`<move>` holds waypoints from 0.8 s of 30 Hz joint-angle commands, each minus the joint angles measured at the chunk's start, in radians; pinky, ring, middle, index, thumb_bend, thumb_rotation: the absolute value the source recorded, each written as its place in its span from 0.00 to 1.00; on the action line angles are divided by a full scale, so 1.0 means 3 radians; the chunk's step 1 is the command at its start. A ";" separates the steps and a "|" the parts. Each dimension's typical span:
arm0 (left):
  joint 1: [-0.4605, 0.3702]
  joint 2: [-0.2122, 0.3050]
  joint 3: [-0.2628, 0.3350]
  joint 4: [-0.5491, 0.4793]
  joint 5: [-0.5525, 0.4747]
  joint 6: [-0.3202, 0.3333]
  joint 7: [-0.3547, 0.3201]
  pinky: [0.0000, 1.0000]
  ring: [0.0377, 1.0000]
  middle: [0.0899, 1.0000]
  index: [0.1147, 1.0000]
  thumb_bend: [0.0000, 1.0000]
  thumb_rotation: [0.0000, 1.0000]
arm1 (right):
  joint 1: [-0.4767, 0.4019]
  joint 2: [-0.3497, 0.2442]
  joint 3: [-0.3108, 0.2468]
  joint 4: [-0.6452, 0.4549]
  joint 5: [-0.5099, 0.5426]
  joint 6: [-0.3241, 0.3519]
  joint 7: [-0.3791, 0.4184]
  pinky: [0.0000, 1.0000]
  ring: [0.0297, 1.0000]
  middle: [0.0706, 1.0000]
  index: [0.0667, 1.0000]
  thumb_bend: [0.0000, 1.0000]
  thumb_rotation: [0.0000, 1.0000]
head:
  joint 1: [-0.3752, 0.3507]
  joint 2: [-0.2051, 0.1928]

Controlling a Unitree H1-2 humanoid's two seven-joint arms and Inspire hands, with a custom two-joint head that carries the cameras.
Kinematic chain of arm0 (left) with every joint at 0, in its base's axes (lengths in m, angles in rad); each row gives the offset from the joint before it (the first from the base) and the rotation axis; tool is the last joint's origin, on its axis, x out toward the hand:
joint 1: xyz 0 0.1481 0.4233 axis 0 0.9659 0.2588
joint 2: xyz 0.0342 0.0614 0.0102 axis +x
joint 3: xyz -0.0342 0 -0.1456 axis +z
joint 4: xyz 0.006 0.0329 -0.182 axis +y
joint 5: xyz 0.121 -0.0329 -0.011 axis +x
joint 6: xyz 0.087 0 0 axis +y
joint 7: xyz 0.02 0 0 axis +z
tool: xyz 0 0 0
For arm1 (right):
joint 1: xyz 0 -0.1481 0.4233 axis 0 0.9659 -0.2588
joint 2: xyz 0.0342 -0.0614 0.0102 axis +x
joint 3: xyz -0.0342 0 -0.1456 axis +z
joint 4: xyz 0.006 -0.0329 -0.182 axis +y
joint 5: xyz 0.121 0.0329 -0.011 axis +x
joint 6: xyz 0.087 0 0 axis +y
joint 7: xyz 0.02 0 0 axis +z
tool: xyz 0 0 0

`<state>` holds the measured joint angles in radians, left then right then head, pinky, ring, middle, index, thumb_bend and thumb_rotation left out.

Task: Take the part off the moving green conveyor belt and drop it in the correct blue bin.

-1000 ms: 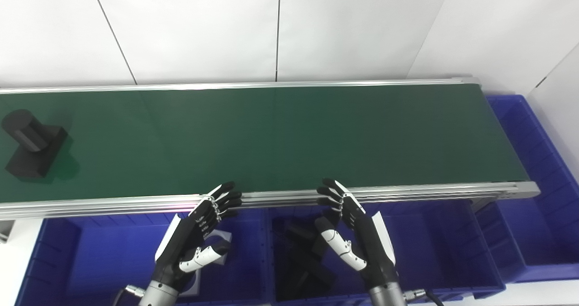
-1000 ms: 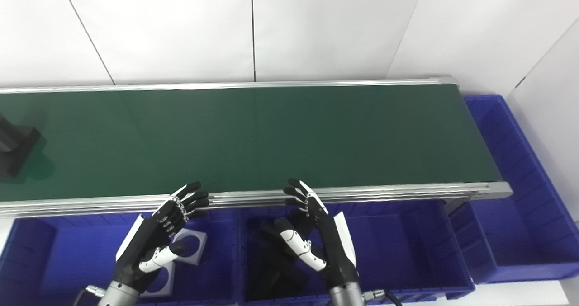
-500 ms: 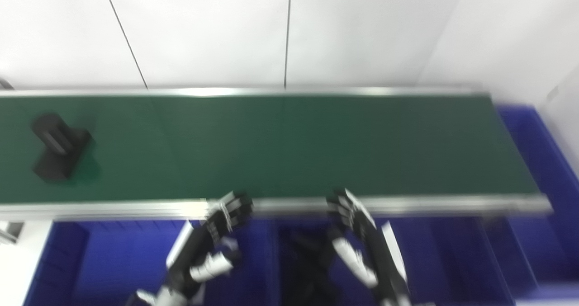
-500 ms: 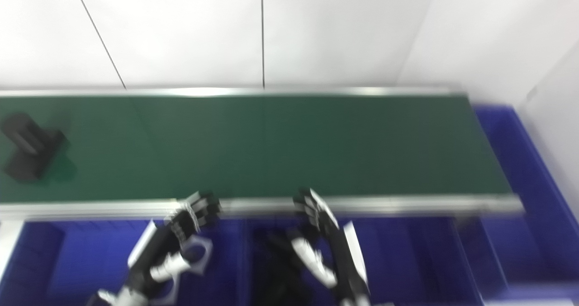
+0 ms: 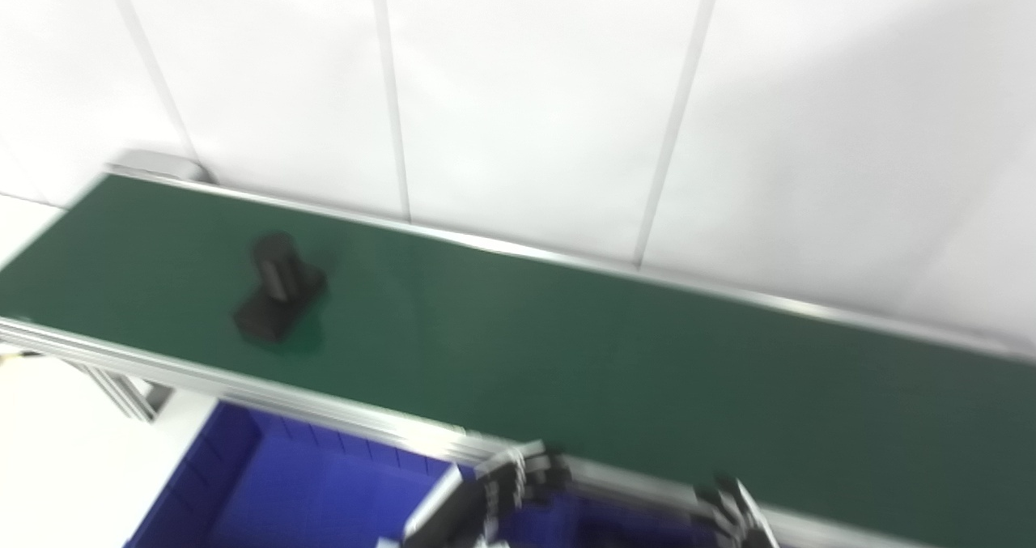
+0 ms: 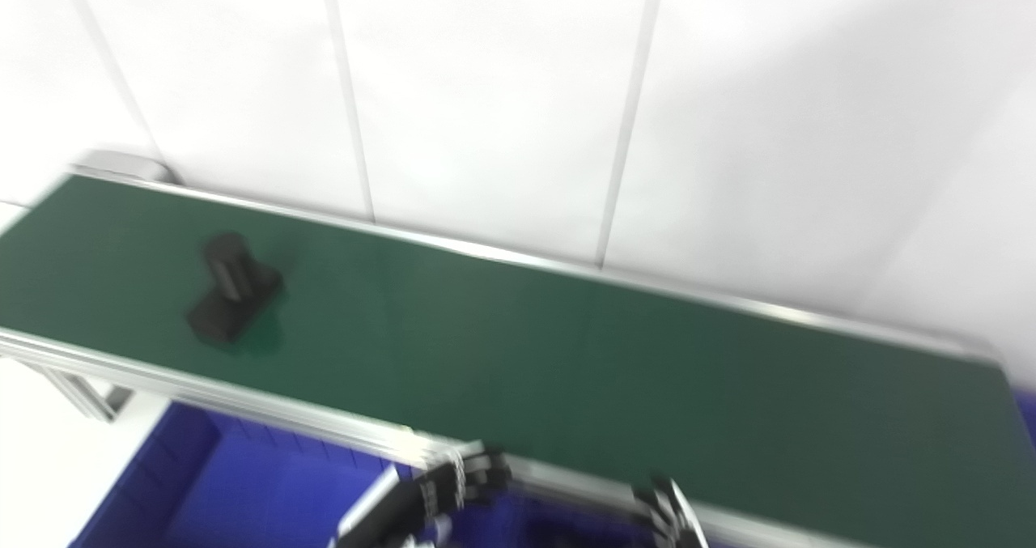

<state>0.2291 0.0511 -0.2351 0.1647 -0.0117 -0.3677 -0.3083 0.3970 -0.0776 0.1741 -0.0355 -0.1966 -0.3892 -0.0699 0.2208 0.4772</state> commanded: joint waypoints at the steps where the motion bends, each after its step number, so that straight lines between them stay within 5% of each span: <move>1: -0.0067 -0.0052 -0.0003 -0.0025 0.0013 -0.0129 0.0061 0.74 0.78 0.79 0.82 0.89 0.55 | -0.0024 0.0011 -0.0021 -0.0044 0.0051 -0.0184 0.0016 0.68 0.76 0.82 0.90 0.49 0.83 | 0.0011 -0.0009; 10: -0.0144 -0.0113 -0.0028 0.0139 0.0034 -0.0206 0.0102 0.72 0.76 0.78 0.81 0.92 0.55 | -0.0080 -0.0040 -0.0054 0.0021 0.0072 -0.0226 0.0034 0.68 0.77 0.83 0.92 0.48 0.87 | 0.0243 -0.0141; 24: -0.0216 -0.0172 -0.0044 0.0249 0.0069 -0.0220 0.0149 0.72 0.76 0.78 0.80 0.94 0.54 | -0.0126 -0.0086 -0.0094 -0.0035 0.0132 -0.0249 0.0068 0.69 0.79 0.83 0.93 0.51 0.90 | 0.0263 -0.0177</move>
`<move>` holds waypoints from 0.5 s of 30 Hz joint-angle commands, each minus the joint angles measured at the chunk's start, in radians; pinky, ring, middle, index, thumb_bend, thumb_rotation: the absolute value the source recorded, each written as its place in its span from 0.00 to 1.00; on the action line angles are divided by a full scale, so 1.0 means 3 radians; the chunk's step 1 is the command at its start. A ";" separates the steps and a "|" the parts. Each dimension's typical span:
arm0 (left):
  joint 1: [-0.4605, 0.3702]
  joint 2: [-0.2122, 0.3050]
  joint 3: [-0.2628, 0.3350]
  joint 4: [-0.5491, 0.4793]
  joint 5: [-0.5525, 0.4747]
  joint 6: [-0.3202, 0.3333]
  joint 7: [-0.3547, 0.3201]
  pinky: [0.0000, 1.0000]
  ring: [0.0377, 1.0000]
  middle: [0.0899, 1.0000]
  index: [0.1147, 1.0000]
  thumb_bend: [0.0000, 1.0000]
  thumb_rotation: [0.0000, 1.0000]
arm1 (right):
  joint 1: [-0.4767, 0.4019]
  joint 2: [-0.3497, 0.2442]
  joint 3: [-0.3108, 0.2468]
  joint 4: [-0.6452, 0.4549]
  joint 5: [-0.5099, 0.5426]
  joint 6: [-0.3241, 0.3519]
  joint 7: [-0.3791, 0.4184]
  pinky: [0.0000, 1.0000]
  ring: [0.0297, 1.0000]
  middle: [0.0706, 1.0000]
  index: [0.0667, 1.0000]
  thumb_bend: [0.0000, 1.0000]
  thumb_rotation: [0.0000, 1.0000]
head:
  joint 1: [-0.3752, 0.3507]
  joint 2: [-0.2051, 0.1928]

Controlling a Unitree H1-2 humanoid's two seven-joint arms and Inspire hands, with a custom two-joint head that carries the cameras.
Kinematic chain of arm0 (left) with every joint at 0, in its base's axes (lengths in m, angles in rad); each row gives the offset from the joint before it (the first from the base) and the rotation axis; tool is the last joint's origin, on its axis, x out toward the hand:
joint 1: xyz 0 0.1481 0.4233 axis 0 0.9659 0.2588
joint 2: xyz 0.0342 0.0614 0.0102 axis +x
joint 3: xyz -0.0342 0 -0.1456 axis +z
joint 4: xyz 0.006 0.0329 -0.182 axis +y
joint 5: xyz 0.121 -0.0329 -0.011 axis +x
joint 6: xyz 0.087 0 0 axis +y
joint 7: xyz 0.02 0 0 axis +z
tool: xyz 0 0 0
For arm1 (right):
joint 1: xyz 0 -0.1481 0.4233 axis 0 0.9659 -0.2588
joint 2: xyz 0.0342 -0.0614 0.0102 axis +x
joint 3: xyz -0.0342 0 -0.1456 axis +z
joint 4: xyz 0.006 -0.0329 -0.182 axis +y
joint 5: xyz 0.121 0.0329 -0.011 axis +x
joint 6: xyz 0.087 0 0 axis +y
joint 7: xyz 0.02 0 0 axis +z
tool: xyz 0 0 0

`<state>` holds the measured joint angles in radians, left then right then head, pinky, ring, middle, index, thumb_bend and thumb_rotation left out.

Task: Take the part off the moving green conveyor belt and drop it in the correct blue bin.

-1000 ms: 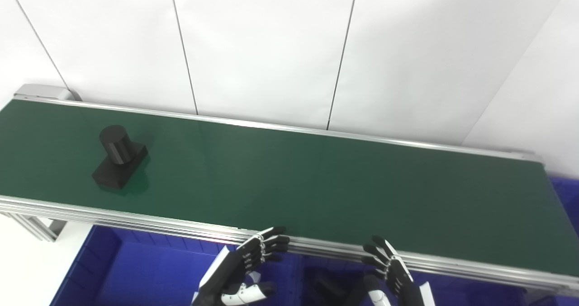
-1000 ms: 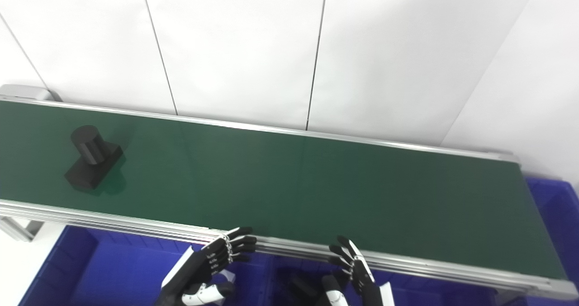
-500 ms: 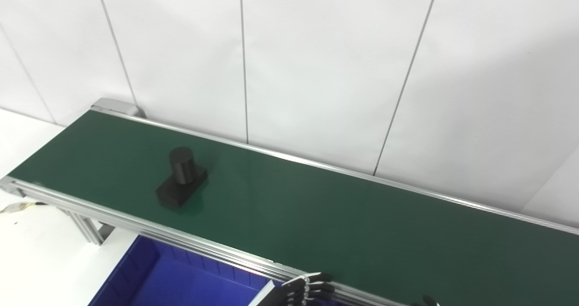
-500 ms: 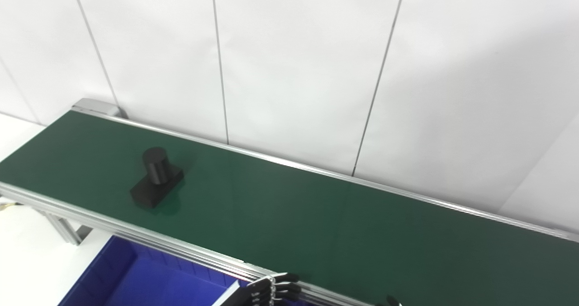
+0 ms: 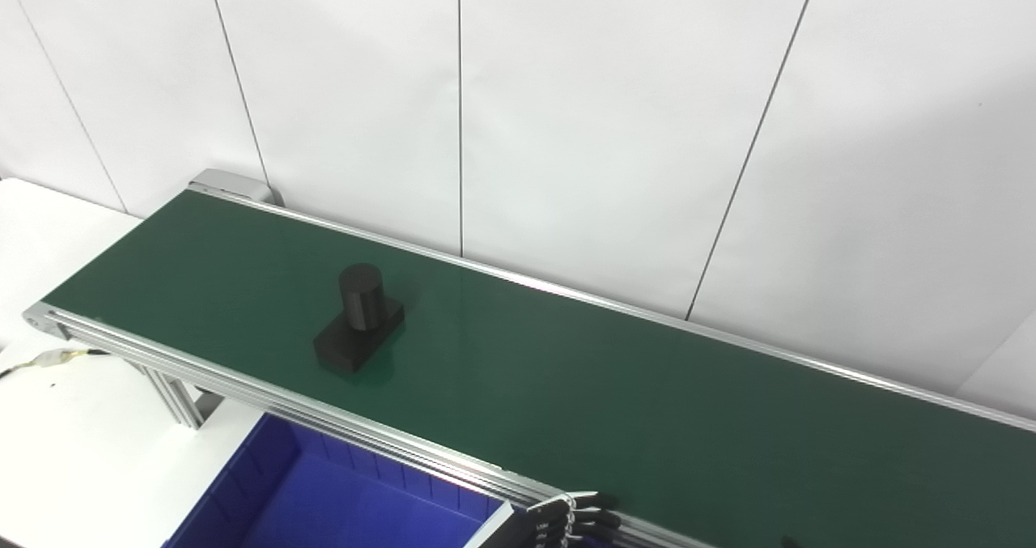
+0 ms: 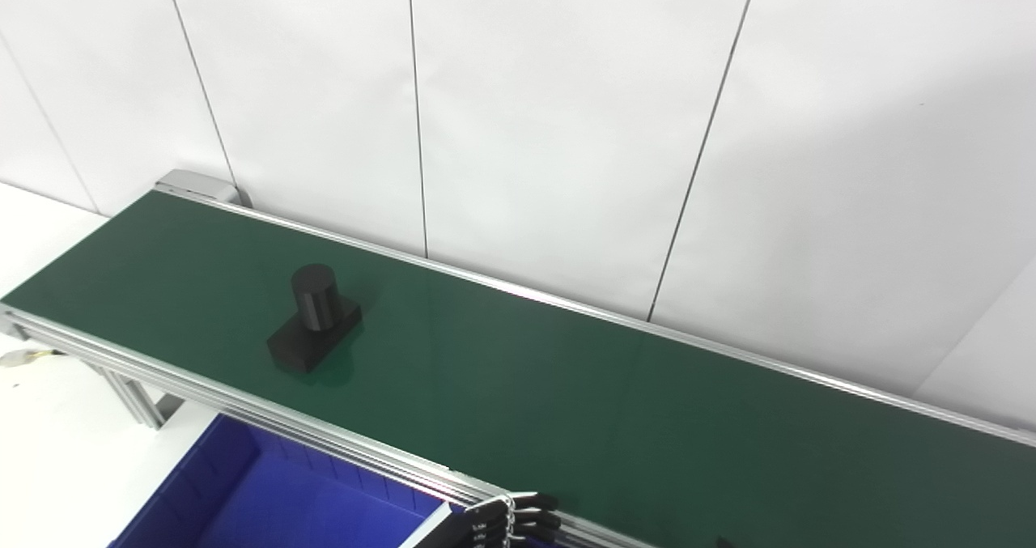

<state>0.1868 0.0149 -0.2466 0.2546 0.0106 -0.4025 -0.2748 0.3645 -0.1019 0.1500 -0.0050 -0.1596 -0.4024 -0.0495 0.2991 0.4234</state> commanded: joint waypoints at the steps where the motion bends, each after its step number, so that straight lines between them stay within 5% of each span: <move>1: -0.0079 -0.0056 -0.0005 -0.0044 -0.0008 -0.0105 0.0039 0.72 0.76 0.77 0.80 0.93 0.53 | -0.0016 -0.0008 -0.0016 -0.0166 0.0008 -0.0203 0.0005 0.69 0.78 0.83 0.93 0.53 0.91 | 0.0002 0.0003; 9: -0.0124 -0.0078 -0.0008 0.0035 0.0020 -0.0129 0.0052 0.72 0.76 0.77 0.80 0.93 0.53 | -0.0110 -0.0078 -0.0002 -0.0752 0.0172 -0.0136 0.0138 0.70 0.78 0.81 0.92 0.62 0.90 | -0.0023 0.0001; 15: -0.0162 -0.0085 0.0000 0.0095 0.0012 -0.0152 0.0059 0.72 0.76 0.77 0.80 0.93 0.51 | -0.0361 -0.0141 -0.0022 -0.1177 0.0074 0.0036 0.0284 0.64 0.74 0.78 0.86 0.56 0.83 | -0.0063 -0.0010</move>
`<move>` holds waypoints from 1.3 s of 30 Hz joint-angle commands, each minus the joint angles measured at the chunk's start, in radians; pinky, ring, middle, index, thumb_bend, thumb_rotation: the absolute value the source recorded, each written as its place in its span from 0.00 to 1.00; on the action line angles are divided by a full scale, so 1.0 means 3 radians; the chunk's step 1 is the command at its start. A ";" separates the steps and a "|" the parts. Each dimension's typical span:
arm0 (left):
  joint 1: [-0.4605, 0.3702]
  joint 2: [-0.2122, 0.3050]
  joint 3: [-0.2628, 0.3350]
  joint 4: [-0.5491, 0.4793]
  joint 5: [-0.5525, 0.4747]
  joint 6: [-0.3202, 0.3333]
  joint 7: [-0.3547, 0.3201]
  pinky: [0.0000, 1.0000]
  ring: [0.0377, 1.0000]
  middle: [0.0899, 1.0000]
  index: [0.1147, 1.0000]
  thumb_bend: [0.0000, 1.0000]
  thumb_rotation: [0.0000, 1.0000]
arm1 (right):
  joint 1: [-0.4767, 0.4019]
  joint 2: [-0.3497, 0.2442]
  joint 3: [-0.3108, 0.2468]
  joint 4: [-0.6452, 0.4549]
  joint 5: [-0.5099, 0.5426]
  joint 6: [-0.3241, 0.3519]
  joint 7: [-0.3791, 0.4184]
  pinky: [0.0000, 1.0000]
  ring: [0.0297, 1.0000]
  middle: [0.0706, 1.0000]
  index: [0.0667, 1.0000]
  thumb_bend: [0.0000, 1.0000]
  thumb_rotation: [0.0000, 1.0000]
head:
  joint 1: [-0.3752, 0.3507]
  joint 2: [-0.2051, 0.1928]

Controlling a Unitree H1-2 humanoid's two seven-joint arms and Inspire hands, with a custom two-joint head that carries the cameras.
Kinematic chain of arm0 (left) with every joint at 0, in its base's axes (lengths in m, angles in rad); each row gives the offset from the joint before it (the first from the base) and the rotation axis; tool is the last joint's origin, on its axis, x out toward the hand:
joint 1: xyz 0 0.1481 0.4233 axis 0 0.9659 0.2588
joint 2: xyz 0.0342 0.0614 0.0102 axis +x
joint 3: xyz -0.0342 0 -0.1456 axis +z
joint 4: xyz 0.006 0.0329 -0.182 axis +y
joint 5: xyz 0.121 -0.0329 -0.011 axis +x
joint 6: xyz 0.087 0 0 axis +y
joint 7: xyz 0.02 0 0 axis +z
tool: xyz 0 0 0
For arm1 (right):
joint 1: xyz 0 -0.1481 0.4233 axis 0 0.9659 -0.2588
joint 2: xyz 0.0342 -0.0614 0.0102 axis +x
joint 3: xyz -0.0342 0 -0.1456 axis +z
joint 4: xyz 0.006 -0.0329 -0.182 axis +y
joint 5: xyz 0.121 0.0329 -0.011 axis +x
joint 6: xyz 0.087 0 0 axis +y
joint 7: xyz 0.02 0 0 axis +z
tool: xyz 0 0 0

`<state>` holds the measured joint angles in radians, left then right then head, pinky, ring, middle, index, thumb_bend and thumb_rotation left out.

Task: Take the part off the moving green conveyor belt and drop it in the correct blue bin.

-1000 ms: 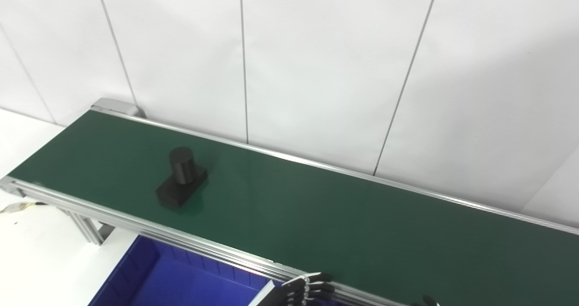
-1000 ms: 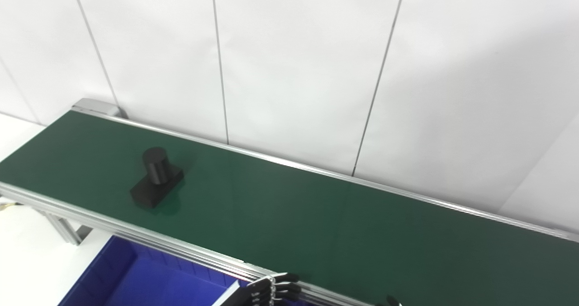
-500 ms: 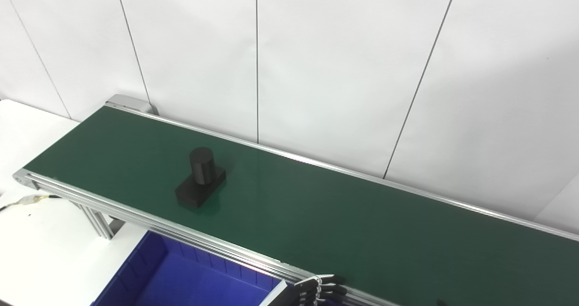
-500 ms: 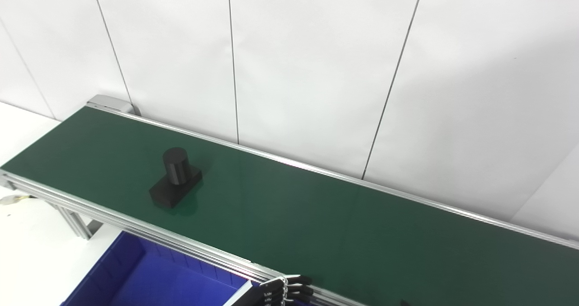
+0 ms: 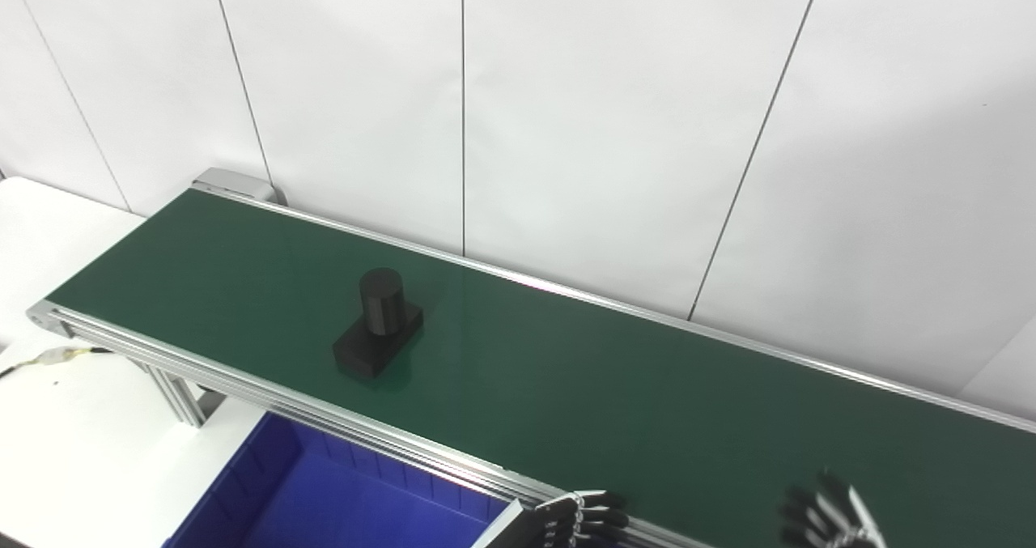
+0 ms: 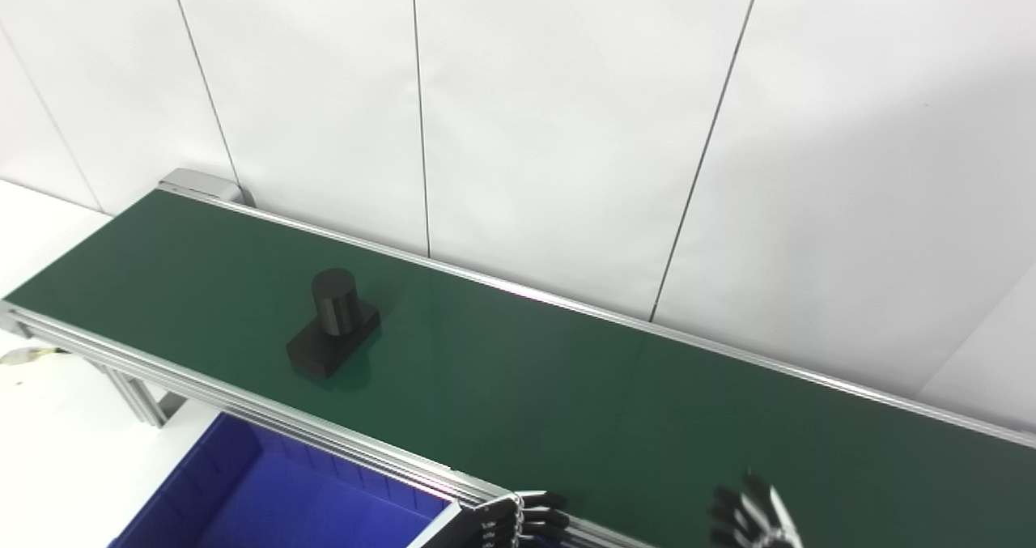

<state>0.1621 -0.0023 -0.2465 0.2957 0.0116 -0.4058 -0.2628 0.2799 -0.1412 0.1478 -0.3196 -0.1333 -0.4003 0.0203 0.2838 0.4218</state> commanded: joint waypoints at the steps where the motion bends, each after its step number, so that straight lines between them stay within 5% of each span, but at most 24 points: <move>1: -0.0090 -0.0027 0.0001 -0.0027 0.0007 -0.0150 0.0022 0.72 0.76 0.77 0.79 0.92 0.51 | -0.0141 -0.0009 -0.0010 -0.0193 -0.0025 0.0119 0.0082 0.63 0.74 0.78 0.86 0.55 0.82 | -0.0017 -0.0007; 7: -0.0115 -0.0019 0.0003 0.0002 -0.0014 -0.0153 0.0028 0.71 0.75 0.77 0.80 0.92 0.51 | -0.0536 -0.0010 0.0021 -0.0304 -0.0158 0.0413 0.0241 0.58 0.72 0.79 0.85 0.64 0.81 | -0.0053 -0.0015; 15: -0.0144 0.0010 0.0018 0.0036 -0.0056 -0.0179 0.0001 0.72 0.76 0.77 0.80 0.93 0.52 | -0.1234 0.0031 0.0073 -0.0187 -0.0511 0.1023 0.0446 0.63 0.78 0.83 0.87 0.74 0.80 | -0.0134 -0.0008; 24: -0.0152 0.0058 0.0037 0.0030 -0.0081 -0.0175 -0.0029 0.72 0.76 0.78 0.81 0.93 0.52 | -0.1736 0.0174 0.0272 0.0113 -0.0748 0.1312 0.0546 0.67 0.80 0.83 0.86 0.61 0.47 | -0.0226 -0.0009; 27: -0.0153 0.0080 0.0035 0.0027 -0.0084 -0.0176 -0.0033 0.72 0.76 0.78 0.81 0.93 0.52 | -0.1847 0.0241 0.0348 0.0156 -0.0838 0.1466 0.0590 0.68 0.81 0.84 0.86 0.61 0.43 | -0.0255 -0.0008; 39: -0.0159 0.0122 0.0049 0.0021 -0.0111 -0.0169 -0.0077 0.71 0.77 0.79 0.82 0.91 0.52 | -0.2415 0.0518 0.0580 0.1272 -0.1027 0.1371 0.0410 0.75 0.84 0.86 0.88 0.75 0.53 | -0.0338 0.0013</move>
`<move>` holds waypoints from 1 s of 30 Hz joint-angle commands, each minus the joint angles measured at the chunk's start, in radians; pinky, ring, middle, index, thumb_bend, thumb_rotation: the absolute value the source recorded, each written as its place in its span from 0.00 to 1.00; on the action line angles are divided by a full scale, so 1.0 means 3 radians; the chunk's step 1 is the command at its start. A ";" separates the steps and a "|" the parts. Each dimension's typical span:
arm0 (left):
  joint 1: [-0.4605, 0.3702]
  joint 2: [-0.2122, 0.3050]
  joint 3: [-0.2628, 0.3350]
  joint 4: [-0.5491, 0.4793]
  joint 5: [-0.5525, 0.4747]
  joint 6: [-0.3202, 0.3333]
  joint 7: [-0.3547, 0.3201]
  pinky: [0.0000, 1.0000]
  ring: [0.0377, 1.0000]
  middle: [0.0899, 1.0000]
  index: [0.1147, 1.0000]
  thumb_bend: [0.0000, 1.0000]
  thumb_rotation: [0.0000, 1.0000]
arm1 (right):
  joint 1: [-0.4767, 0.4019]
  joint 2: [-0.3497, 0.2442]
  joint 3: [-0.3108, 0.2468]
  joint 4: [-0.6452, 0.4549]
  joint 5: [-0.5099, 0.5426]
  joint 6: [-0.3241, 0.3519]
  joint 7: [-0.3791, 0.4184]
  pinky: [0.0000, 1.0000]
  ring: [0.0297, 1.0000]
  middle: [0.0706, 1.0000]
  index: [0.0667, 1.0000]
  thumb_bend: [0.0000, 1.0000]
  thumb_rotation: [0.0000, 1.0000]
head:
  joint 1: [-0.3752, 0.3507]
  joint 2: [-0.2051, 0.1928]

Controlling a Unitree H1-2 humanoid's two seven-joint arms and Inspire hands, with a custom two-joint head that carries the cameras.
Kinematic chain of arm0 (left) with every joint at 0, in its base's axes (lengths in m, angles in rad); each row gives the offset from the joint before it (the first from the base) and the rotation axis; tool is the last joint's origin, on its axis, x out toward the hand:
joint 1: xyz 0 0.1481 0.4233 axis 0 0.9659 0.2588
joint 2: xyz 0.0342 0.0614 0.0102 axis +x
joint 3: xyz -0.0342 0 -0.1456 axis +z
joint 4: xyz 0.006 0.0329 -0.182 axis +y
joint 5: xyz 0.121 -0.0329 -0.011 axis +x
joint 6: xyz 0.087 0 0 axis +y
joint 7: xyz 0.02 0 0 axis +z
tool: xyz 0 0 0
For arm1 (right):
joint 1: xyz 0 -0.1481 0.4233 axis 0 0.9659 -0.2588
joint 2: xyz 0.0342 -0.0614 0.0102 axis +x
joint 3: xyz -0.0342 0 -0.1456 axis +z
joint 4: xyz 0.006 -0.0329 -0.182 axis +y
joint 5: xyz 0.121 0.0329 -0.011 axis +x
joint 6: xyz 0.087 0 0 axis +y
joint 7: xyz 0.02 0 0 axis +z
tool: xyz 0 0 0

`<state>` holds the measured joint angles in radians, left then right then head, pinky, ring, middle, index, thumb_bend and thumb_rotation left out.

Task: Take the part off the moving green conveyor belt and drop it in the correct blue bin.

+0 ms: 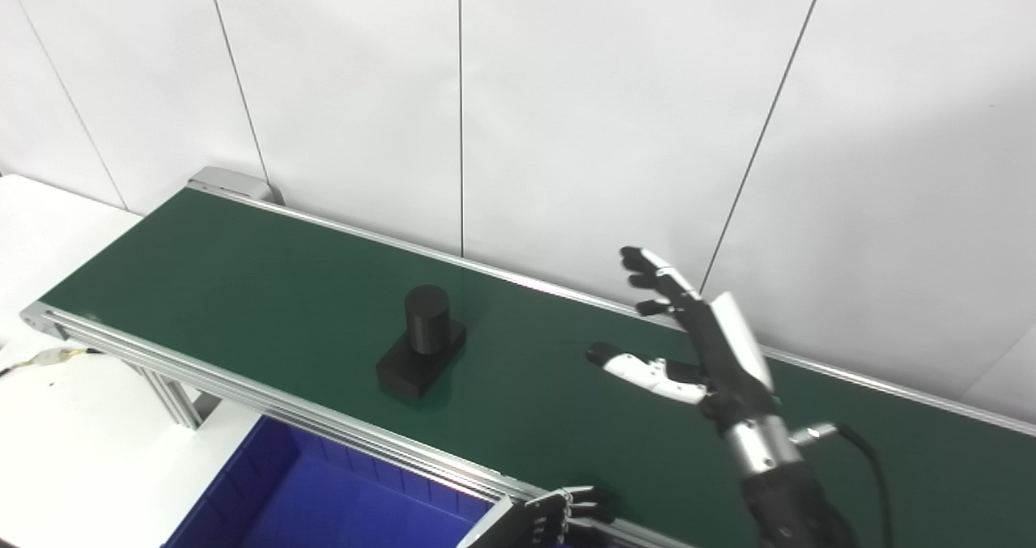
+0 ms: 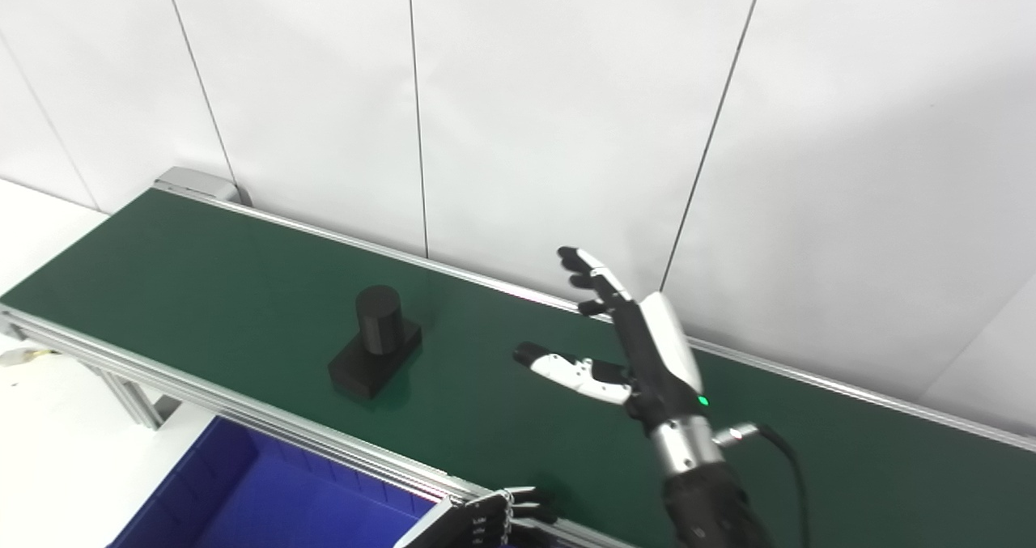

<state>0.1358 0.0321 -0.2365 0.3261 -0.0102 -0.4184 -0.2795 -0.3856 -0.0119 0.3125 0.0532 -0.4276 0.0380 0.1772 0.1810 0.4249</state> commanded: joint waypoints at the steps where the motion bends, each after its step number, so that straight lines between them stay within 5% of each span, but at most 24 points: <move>1: -0.0072 0.0007 0.0014 -0.0084 -0.0037 -0.0120 -0.0020 0.71 0.77 0.79 0.82 0.91 0.52 | -0.0234 0.0115 0.0054 0.0127 -0.0088 -0.0101 -0.0146 0.73 0.84 0.85 0.88 0.76 0.52 | -0.0005 0.0009; 11: -0.0091 -0.0005 0.0010 -0.0064 -0.0024 -0.0136 -0.0014 0.69 0.76 0.80 0.82 0.92 0.53 | -0.0564 0.0381 0.0231 0.1025 -0.0167 -0.0237 -0.0353 0.80 0.86 0.86 0.89 0.74 0.45 | -0.0002 0.0025; 30: -0.0056 -0.0041 -0.0027 -0.0155 0.0084 -0.0033 0.0028 0.67 0.77 0.83 0.83 0.92 0.53 | -0.1058 0.0587 0.0304 0.2051 -0.0189 -0.0524 -0.0745 0.79 0.86 0.86 0.87 0.79 0.50 | 0.0032 0.0079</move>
<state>0.1329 0.0284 -0.2444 0.3168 0.0161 -0.4145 -0.2782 -0.6388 0.1367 0.4039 0.6746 -0.4880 -0.0545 -0.0179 0.1887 0.4479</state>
